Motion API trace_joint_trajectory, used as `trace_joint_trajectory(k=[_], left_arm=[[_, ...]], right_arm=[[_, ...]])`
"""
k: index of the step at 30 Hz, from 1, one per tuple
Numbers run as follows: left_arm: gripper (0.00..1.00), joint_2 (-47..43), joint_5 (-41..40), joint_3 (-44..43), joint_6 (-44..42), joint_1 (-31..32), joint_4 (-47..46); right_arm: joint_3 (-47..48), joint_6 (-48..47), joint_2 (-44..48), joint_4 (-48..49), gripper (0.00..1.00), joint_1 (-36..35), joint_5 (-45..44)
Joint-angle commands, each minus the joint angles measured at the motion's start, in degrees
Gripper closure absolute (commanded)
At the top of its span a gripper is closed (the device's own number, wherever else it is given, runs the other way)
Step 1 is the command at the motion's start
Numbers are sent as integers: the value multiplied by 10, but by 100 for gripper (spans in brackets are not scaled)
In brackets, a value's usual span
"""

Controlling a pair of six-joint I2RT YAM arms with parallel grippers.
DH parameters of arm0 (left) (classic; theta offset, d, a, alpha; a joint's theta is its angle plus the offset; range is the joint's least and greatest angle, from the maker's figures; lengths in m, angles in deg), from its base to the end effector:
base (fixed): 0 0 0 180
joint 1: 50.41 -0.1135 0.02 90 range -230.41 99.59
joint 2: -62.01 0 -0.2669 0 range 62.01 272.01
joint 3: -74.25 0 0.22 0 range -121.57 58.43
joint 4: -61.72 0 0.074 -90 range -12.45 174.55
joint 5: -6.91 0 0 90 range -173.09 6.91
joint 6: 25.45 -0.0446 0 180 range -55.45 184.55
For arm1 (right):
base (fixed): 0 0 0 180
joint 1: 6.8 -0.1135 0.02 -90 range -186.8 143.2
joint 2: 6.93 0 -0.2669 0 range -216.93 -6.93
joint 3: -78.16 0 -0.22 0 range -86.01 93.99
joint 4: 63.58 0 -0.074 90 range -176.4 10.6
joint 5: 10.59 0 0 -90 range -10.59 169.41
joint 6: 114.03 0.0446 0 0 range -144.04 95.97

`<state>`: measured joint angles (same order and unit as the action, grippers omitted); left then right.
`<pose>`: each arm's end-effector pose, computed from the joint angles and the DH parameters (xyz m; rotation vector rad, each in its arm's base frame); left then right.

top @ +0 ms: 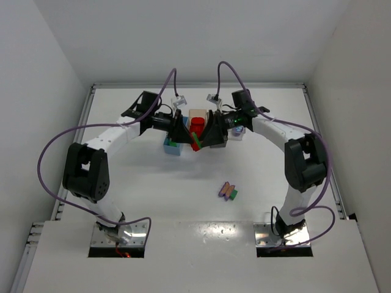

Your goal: Sort the legos into containers by color

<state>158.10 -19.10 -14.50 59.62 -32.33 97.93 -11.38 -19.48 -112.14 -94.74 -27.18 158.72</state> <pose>0.3054 -0.1419 0.2863 0.9675 1.9394 -1.4021 0.3222 0.1665 0.2559 -0.9615 1.9311 1.8339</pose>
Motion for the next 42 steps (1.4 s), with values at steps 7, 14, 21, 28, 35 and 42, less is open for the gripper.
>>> trace_joint_trajectory(k=[7,14,21,28,35,42], left_arm=[[86,-42,76,16,10,26,-10],[86,-29,97,-10,15,31,-10],[86,10,138,-28,28,31,-10],[86,26,138,-45,28,31,-10],[86,21,138,-34,22,26,-10],[86,2,138,-17,17,26,-10]], right_arm=[[27,-33,-1,29,12,28,-42],[27,-58,10,7,19,12,-30],[17,-58,26,1,34,-1,-9],[5,-64,43,-4,41,-12,-4],[5,-102,48,-55,41,6,-4],[-25,-107,68,-55,34,48,-10]])
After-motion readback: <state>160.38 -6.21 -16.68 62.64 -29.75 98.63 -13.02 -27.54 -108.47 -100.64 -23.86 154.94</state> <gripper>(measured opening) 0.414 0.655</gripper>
